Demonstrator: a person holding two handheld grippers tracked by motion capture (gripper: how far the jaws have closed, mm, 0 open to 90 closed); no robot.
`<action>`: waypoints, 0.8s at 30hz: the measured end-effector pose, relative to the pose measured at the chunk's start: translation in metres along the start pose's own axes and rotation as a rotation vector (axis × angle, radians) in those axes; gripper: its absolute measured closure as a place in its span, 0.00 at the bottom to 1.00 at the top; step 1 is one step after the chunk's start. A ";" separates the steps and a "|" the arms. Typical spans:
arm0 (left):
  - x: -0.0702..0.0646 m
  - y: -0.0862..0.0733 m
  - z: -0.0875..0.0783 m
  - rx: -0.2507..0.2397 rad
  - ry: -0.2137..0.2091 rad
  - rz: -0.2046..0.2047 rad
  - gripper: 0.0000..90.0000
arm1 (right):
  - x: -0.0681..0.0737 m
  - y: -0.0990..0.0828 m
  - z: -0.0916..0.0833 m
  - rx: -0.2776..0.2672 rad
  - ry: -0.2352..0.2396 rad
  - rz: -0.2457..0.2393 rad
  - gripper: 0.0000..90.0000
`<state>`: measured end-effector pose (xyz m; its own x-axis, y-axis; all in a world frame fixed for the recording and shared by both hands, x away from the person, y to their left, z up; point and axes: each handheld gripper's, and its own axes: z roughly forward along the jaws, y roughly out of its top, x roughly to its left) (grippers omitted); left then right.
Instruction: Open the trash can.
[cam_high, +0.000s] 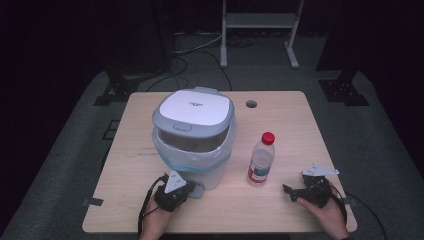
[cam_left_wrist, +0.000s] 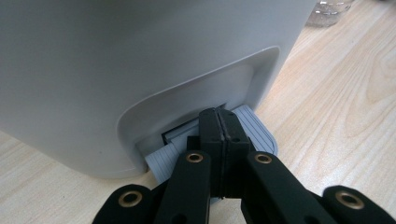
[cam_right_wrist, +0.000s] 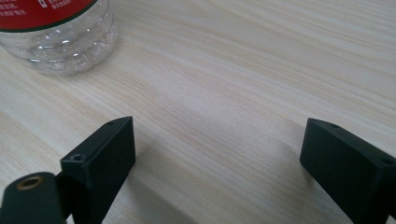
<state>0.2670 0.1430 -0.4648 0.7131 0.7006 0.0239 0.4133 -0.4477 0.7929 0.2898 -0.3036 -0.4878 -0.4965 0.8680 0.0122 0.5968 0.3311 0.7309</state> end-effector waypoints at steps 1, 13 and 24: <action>0.000 0.000 0.000 0.002 0.001 0.002 1.00 | 0.000 0.000 0.000 0.000 0.000 0.000 0.10; 0.001 -0.006 0.004 0.000 -0.005 0.000 1.00 | 0.000 0.000 0.000 0.000 0.000 0.000 0.10; -0.002 -0.014 0.007 -0.048 0.018 0.005 1.00 | 0.000 0.000 0.000 0.000 0.000 0.000 0.10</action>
<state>0.2630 0.1441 -0.4801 0.7046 0.7086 0.0383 0.3823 -0.4245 0.8208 0.2898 -0.3036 -0.4879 -0.4964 0.8680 0.0121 0.5968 0.3312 0.7308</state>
